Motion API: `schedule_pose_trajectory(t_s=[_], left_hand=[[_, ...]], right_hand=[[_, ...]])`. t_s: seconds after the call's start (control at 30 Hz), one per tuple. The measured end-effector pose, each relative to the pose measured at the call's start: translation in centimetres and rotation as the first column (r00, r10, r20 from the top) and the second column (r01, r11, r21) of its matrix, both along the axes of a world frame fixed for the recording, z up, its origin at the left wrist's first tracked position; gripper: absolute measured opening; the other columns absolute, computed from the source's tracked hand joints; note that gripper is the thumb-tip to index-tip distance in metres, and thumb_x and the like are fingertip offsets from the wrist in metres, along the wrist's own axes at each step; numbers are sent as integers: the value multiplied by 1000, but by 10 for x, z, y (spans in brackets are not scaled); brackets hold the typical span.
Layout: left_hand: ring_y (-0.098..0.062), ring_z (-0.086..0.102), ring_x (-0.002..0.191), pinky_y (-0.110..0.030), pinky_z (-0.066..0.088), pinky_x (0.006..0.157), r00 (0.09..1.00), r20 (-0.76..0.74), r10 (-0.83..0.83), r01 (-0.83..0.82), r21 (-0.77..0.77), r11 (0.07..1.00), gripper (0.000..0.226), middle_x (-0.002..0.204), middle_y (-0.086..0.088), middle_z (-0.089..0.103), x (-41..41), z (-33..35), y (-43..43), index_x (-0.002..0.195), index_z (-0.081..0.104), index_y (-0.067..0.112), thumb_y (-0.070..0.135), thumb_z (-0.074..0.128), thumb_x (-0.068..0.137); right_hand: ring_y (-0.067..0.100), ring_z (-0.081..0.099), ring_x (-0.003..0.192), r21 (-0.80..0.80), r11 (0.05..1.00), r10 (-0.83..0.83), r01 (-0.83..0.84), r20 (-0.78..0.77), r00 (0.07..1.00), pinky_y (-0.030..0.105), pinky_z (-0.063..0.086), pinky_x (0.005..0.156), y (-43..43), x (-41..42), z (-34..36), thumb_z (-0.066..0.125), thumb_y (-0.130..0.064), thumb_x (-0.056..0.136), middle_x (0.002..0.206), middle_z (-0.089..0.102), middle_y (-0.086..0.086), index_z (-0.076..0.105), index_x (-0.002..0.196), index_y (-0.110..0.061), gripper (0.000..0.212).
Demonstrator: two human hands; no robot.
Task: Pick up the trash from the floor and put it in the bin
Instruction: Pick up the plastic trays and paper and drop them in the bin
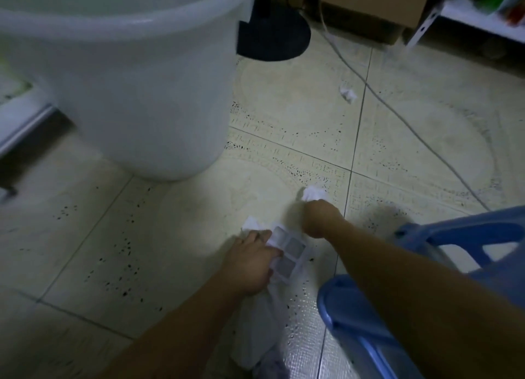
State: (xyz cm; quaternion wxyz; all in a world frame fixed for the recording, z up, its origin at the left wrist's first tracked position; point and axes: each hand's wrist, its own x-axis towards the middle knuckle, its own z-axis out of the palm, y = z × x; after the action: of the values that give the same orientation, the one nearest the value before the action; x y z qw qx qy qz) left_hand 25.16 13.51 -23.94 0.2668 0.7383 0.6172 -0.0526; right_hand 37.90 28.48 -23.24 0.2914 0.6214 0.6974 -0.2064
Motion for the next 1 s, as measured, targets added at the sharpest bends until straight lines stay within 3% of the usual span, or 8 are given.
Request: schedule_pose_trajectory(t_s=[0.13, 0.23, 0.33, 0.43, 0.5, 0.63, 0.9, 1.0], left_hand=[[-28, 40, 123, -40, 28, 102, 990, -91, 105, -96, 95, 991, 45, 135, -10, 45, -3, -3, -2, 130, 44, 19, 31, 51, 87], [-24, 53, 111, -33, 40, 90, 964, 47, 262, -265, 79, 961, 46, 127, -6, 55, -13, -7, -10, 129, 45, 21, 24, 58, 85], [-25, 62, 100, -28, 46, 73, 772, 292, 564, -545, -151, 824, 74, 121, -8, 62, -24, -9, -15, 142, 28, 17, 15, 68, 80], [-15, 58, 78, -13, 37, 56, 680, 376, 629, -566, -275, 777, 41, 107, -11, 65, -34, -9, -19, 111, 53, 11, 13, 73, 76], [-8, 51, 66, -12, 33, 47, 635, 411, 654, -596, -277, 753, 28, 89, -5, 62, -41, -7, -24, 92, 53, 15, 13, 75, 74], [-24, 60, 72, -27, 43, 61, 533, 502, 681, -643, -282, 712, 14, 74, -7, 61, -50, 1, -33, 79, 56, 11, 20, 65, 86], [-28, 59, 76, -40, 51, 69, 426, 613, 666, -591, -369, 717, 20, 89, -26, 61, -74, 16, -54, 77, 47, 12, 22, 51, 94], [-37, 65, 88, -50, 58, 76, 362, 653, 665, -576, -405, 710, 19, 97, -28, 62, -86, 26, -59, 80, 46, 7, 19, 51, 94]], right_hand=[[22, 57, 114, 20, 1000, 15, -13, -114, 993, 32, 47, 99, -29, -4, 0, 63, -8, 83, 126, 58, 10, 52, 130, -8, 49], [27, 62, 103, 56, 998, 30, -21, -171, 985, 34, 53, 89, -46, 4, 9, 61, -12, 86, 115, 64, 13, 62, 120, -7, 35], [25, 64, 92, 56, 998, -20, 41, -328, 945, 32, 54, 77, -61, 6, 20, 60, -18, 87, 104, 69, 12, 71, 106, -9, 24], [19, 60, 86, 34, 998, -27, 44, -397, 917, 25, 44, 69, -75, 4, 27, 59, -24, 89, 99, 71, 8, 74, 101, -11, 23], [17, 59, 84, -19, 1000, -21, 14, -421, 907, 24, 42, 67, -82, 1, 28, 61, -29, 88, 96, 70, 6, 74, 100, -10, 25], [19, 59, 93, -58, 998, -55, 30, -494, 868, 29, 48, 80, -95, -5, 28, 71, -29, 82, 113, 67, 8, 67, 115, -10, 38], [25, 56, 115, -70, 983, -179, 170, -569, 803, 36, 47, 96, -119, -11, 15, 71, -30, 80, 131, 58, 8, 52, 133, -14, 58], [27, 60, 106, -137, 961, -273, 242, -627, 730, 39, 50, 93, -114, -14, 17, 66, -20, 81, 121, 62, 12, 61, 122, -12, 42]])
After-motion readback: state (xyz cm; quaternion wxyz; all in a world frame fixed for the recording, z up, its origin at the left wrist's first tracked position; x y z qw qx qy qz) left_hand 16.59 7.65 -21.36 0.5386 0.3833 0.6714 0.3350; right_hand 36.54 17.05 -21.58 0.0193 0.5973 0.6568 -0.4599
